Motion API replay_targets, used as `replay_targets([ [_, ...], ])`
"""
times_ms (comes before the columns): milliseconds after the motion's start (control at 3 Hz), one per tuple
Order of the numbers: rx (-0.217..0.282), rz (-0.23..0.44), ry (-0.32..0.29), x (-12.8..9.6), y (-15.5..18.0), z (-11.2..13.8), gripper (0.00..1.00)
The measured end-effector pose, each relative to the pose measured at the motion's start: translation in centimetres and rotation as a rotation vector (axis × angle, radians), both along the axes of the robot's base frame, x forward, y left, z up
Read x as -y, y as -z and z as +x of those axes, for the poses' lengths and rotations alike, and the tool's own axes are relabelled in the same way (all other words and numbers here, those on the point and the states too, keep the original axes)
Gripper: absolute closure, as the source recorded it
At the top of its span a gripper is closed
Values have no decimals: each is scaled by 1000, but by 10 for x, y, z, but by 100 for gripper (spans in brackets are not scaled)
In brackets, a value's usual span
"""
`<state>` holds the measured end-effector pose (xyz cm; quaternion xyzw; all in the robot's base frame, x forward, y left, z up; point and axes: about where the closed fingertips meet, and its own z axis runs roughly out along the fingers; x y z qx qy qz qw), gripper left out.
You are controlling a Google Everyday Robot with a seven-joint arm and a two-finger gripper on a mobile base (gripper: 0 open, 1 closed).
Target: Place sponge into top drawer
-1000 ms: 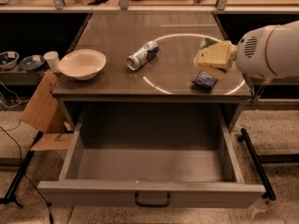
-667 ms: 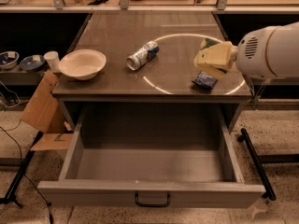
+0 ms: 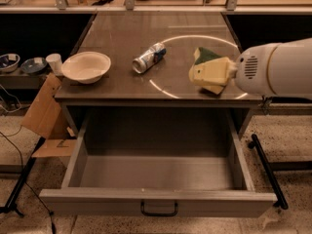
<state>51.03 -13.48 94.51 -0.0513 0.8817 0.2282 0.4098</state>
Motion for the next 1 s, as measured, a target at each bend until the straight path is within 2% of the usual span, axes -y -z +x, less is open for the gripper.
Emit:
replay_targets([
  [333, -32, -20, -120, -17, 29, -20, 100],
  [1000, -76, -190, -414, -43, 80, -45, 100],
])
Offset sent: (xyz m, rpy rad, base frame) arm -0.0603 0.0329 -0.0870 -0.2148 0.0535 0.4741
